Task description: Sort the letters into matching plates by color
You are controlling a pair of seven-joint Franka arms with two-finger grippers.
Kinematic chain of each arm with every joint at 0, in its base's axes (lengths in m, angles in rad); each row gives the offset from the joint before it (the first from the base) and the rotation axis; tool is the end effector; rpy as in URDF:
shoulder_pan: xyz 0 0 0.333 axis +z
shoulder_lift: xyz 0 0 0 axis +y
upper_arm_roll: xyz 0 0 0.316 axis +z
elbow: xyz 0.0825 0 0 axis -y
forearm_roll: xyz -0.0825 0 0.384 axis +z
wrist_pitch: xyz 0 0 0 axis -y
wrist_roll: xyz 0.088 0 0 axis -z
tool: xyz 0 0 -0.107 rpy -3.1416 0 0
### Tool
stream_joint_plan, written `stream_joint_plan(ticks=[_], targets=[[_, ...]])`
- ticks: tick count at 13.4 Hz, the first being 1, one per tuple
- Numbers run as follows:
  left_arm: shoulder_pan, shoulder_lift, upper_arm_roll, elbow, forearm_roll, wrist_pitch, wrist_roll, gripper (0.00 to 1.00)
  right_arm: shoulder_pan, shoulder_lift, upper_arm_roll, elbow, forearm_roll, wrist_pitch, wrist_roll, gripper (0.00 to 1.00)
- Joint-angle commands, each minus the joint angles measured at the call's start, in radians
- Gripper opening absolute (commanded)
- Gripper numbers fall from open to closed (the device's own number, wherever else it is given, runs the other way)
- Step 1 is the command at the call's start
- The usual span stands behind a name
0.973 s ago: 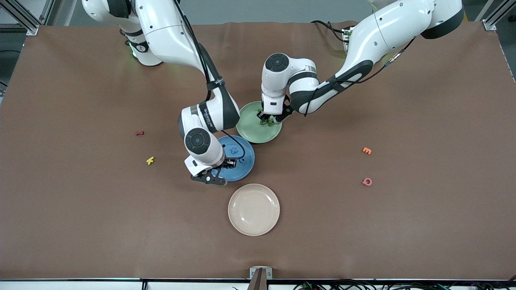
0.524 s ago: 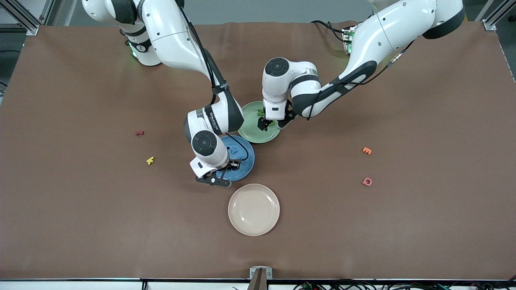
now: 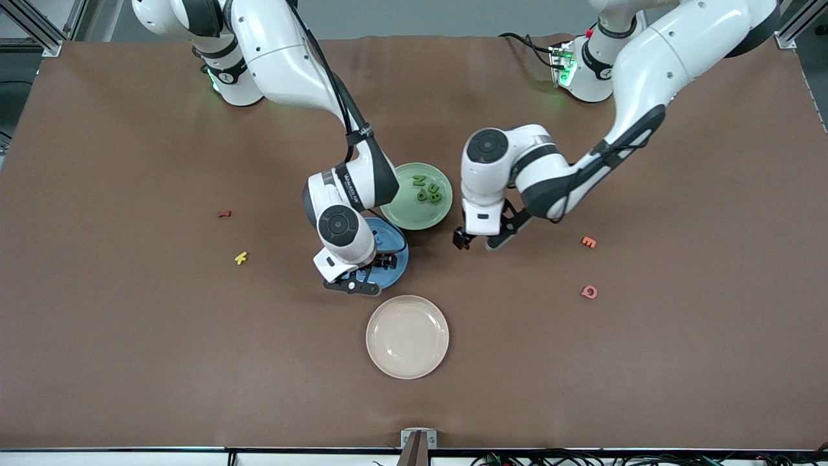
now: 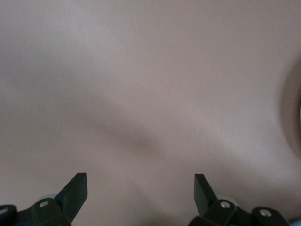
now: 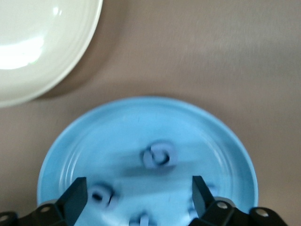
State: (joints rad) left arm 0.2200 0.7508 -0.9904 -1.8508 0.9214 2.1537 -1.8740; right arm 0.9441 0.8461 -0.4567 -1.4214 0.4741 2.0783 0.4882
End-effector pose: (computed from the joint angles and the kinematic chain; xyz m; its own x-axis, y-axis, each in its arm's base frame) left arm 0.5091 -0.3775 0.2592 0.7737 0.6197 0.1320 0.6228 -0.7821 0.0211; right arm 0.5881 0.4084 0.2174 0.9853 -0.1329 -0.1075 -0.1338 -0.9910 -0.0008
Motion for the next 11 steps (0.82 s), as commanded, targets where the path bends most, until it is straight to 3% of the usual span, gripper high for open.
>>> stream_joint_plan(ticks=[1,3,6,10,11], targets=[[0.073,-0.041,-0.017,-0.008,0.013,-0.018,0.135,1.0,0.05,-0.114,-0.06,-0.013,-0.017,-0.174,0.023,1.0],[0.13,-0.045,-0.017,0.007,0.011,-0.017,0.251,1.0,0.05,-0.236,-0.076,-0.021,-0.023,-0.297,0.018,1.0],[0.206,-0.054,-0.019,0.019,0.013,-0.018,0.399,1.0,0.048,-0.428,-0.085,-0.021,-0.153,-0.465,0.018,1.0],[0.236,-0.074,-0.007,0.042,0.005,-0.018,0.534,1.0,0.021,-0.617,-0.095,-0.021,-0.225,-0.614,-0.011,1.0],[0.214,-0.114,0.045,0.042,-0.015,-0.017,0.586,1.0,0.018,-0.656,-0.096,-0.021,-0.264,-0.644,-0.019,1.0]])
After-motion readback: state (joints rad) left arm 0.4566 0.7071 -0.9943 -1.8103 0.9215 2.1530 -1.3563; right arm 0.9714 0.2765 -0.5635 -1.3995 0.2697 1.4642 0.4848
